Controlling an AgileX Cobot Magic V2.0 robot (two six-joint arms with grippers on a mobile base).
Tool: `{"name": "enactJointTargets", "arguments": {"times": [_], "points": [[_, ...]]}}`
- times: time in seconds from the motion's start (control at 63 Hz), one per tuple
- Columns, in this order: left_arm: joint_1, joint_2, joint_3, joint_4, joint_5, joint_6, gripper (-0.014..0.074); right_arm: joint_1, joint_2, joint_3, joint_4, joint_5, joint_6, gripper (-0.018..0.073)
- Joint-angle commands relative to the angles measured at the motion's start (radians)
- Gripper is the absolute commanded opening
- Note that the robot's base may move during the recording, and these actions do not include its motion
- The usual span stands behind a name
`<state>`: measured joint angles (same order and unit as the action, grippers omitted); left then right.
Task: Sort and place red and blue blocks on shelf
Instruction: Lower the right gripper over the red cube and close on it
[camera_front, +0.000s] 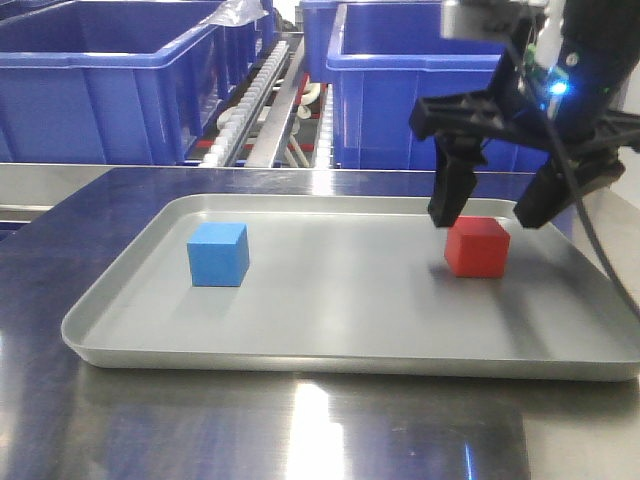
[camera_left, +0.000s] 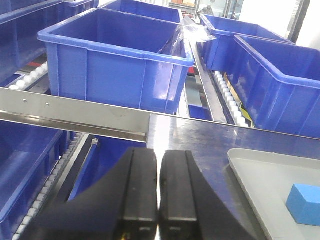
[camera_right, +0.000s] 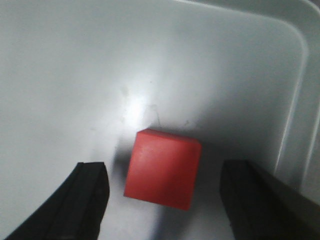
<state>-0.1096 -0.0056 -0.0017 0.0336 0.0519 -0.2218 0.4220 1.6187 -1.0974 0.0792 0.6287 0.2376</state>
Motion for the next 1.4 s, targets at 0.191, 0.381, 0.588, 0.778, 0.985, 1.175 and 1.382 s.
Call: {"name": "enactJointTargets", "arguments": {"times": [0.191, 0.381, 0.588, 0.778, 0.985, 1.175, 1.382], "points": [[0.001, -0.016, 0.036, -0.006, -0.084, -0.006, 0.0127, 0.001, 0.024, -0.034, 0.0, -0.064, -0.006, 0.057], [0.001, -0.016, 0.036, -0.006, -0.084, -0.006, 0.0127, 0.001, 0.052, -0.069, 0.0, -0.062, -0.006, 0.057], [0.001, -0.016, 0.036, -0.006, -0.084, -0.006, 0.0127, 0.001, 0.073, -0.09, 0.0, -0.051, -0.006, 0.057], [0.001, -0.016, 0.036, -0.006, -0.084, -0.006, 0.0127, 0.001, 0.093, -0.09, 0.0, -0.04, -0.006, 0.057], [0.001, -0.016, 0.036, -0.006, -0.084, -0.006, 0.0127, 0.001, 0.094, -0.09, 0.0, -0.038, -0.006, 0.0568], [0.001, -0.016, 0.036, -0.006, -0.084, -0.006, 0.0127, 0.001, 0.094, -0.09, 0.0, -0.03, -0.006, 0.0423], [0.001, -0.016, 0.036, -0.006, -0.084, -0.006, 0.0127, 0.001, 0.09, -0.09, 0.0, -0.003, -0.006, 0.0221]]}}
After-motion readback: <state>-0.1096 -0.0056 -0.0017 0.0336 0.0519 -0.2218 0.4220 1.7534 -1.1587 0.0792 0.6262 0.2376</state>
